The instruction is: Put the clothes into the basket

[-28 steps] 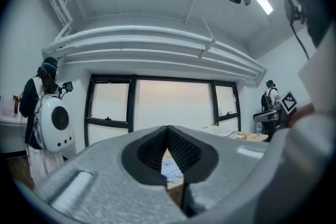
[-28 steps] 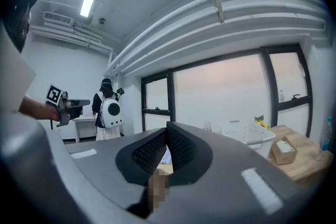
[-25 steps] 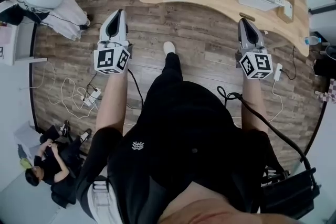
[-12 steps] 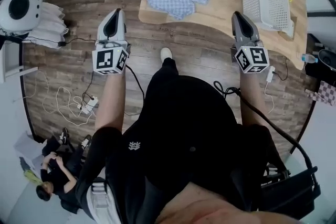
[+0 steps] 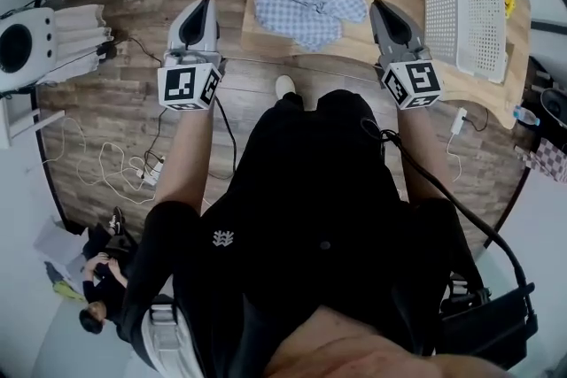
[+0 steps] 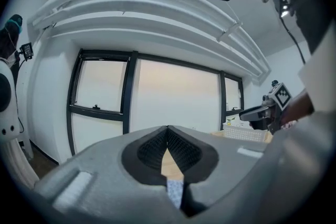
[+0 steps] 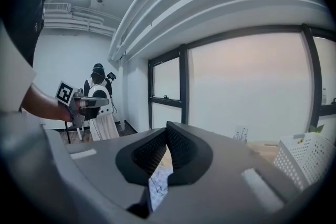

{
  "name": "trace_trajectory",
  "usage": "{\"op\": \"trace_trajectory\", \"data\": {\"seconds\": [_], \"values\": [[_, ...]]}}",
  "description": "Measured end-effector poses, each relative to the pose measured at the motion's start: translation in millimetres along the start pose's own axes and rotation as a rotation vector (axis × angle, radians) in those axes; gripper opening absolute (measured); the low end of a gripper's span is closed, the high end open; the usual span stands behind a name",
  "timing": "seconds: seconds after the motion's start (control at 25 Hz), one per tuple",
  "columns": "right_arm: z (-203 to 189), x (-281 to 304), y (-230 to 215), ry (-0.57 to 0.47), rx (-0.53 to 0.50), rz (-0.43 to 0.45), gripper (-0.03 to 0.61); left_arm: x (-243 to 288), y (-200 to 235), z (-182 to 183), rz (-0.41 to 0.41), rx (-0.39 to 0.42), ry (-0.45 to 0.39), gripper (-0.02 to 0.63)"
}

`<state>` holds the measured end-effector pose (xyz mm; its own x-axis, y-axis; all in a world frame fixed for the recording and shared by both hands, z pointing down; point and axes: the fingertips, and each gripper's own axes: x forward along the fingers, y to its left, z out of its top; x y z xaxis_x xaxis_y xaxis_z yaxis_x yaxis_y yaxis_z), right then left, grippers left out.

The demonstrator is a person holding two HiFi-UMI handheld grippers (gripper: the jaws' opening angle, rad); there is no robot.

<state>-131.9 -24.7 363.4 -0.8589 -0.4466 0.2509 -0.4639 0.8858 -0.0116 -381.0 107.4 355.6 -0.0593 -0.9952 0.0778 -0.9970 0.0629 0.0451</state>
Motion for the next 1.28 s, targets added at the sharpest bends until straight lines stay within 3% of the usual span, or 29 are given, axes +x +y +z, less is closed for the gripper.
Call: {"op": "trace_trajectory", "data": {"seconds": [0.16, 0.36, 0.72, 1.16, 1.28], "values": [[-11, 28, -22, 0.027, 0.026, 0.031, -0.005, 37, -6, -1, -0.002, -0.016, 0.005, 0.0], [-30, 63, -19, 0.065, 0.021, 0.112, -0.005, 54, -12, -14, 0.005, 0.032, 0.032, 0.0], [-81, 107, 7, 0.152, -0.008, 0.274, 0.008, 67, -9, -61, 0.105, -0.048, 0.083, 0.0], [-135, 145, 23, 0.223, -0.012, 0.343, 0.017, 70, 4, -107, 0.139, -0.074, 0.122, 0.0], [-146, 143, 33, 0.254, -0.021, 0.369, 0.077, 65, 3, -113, 0.145, -0.085, 0.136, 0.0]]}}
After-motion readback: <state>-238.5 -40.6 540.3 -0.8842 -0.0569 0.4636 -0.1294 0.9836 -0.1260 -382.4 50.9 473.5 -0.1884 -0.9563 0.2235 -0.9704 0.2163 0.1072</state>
